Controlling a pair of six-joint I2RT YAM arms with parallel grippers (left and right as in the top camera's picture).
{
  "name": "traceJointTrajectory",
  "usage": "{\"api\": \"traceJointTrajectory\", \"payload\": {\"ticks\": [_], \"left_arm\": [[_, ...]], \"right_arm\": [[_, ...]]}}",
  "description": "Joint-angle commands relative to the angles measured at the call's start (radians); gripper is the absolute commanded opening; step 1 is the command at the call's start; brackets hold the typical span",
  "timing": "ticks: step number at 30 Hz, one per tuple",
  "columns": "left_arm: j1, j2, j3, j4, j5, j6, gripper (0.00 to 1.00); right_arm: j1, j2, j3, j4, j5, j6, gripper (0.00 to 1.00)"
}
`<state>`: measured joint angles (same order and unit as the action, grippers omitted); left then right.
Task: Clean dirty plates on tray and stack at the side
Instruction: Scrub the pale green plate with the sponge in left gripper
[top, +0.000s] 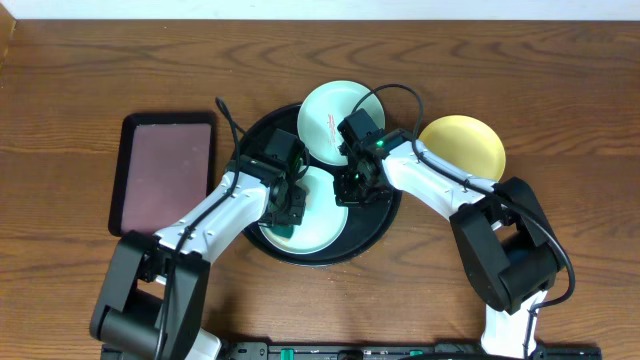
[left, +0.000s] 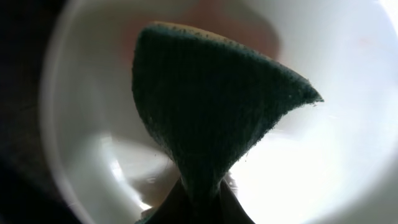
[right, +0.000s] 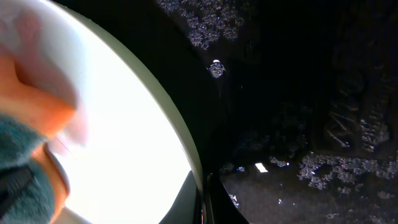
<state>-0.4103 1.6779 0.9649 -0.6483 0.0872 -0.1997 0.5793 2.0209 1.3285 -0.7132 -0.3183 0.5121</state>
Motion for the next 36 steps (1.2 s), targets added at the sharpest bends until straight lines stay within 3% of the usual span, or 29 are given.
{"api": "traceJointTrajectory", "payload": {"ticks": [1,5,10,14,23,31,36], "left_arm": [[0.001,0.036,-0.007,-0.006,-0.121,-0.092,0.07],[0.0,0.048,-0.007,0.002,0.031,-0.042,0.07],[0.0,0.048,-0.007,0.023,0.467,0.211,0.07],[0.001,0.048,-0.007,0.05,0.524,0.245,0.08],[0.002,0.048,-0.007,0.085,0.267,0.167,0.07],[0.002,0.048,-0.007,0.12,-0.321,-0.042,0.08],[0.001,0.047,0.001,0.167,-0.392,-0.062,0.07]], "right_arm": [[0.002,0.011,0.013,0.003,0.003,0.015,0.01],[0.002,0.011,0.013,0.003,0.003,0.015,0.01],[0.002,0.011,0.013,0.003,0.003,0.015,0.01],[0.002,0.011,0.013,0.003,0.003,0.015,0.01],[0.002,0.011,0.013,0.003,0.003,0.015,0.01],[0.002,0.011,0.013,0.004,0.003,0.015,0.01],[0.002,0.011,0.013,0.003,0.003,0.015,0.01]]}}
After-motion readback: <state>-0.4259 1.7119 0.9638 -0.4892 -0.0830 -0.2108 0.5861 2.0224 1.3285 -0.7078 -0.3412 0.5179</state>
